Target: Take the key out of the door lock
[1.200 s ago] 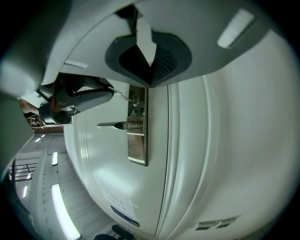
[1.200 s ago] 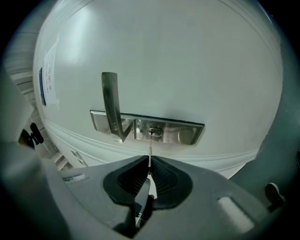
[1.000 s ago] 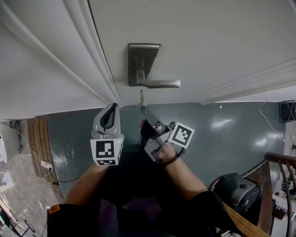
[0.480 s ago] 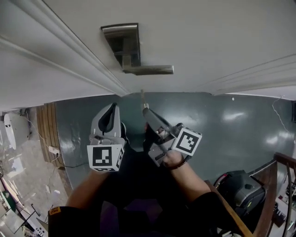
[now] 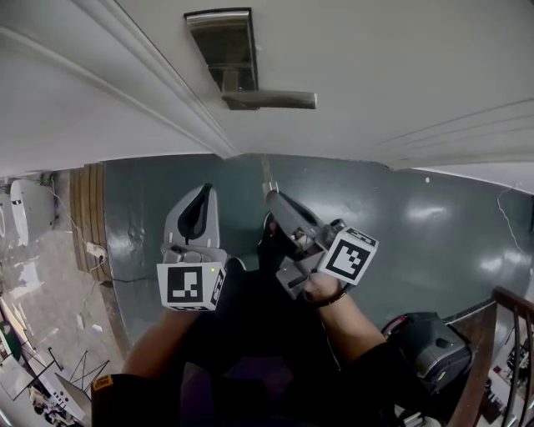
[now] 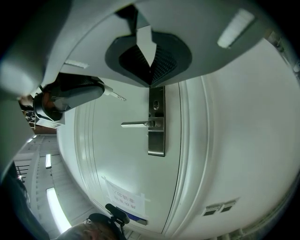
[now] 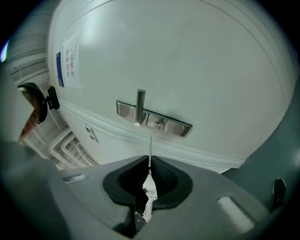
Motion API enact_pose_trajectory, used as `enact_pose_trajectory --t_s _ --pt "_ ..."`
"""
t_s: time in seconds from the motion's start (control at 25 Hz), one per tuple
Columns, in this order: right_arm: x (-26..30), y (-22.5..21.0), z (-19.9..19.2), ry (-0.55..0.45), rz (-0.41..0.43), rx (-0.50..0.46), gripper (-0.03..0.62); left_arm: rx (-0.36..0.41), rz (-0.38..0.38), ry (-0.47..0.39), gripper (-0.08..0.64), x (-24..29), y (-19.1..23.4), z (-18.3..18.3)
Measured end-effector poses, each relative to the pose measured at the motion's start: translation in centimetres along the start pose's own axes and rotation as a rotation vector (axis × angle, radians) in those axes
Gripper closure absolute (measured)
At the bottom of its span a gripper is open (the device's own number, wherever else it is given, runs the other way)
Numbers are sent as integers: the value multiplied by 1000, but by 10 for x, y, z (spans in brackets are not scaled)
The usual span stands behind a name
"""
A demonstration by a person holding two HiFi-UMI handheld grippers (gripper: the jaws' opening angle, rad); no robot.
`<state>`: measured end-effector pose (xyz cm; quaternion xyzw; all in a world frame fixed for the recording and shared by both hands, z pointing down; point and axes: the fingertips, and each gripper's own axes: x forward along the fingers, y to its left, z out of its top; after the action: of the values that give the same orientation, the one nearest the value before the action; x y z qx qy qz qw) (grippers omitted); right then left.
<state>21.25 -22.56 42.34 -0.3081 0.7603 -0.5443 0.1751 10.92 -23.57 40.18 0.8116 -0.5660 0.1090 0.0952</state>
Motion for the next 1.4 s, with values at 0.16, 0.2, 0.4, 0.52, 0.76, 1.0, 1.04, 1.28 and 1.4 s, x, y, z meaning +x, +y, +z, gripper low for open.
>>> enact_pose_trajectory --t_s 0.16,0.2,0.4,0.52,0.76,1.0,1.04,1.28,1.4 --pt "-6 7 -13 -1 -6 -12 577 -8 11 -15 548 -21 2 -1" --pt "-6 5 -14 0 -12 -11 578 -17 16 -16 548 -24 4 -3" --pt "-20 28 -61 9 -9 -26 577 -64 28 -58 548 -81 13 -13" --pt "-31 52 -98 20 -3 -67 577 -77 20 -78 548 -124 12 -27" --pt "-64 95 -157 -11 13 -126 578 -74 -8 -144 548 -203 3 -27" --pt "-113 117 -194 -24 6 -140 577 -52 -27 -190 548 -259 -20 -23" --pt "-120 120 -197 -24 9 -142 577 -50 -25 -193 548 -265 -23 -24" --pt "-163 118 -207 -16 -8 -152 577 -48 -16 -170 548 -281 -47 -40" --pt "-188 109 -204 -2 -40 -191 577 -51 -18 -142 548 -279 -68 -53"
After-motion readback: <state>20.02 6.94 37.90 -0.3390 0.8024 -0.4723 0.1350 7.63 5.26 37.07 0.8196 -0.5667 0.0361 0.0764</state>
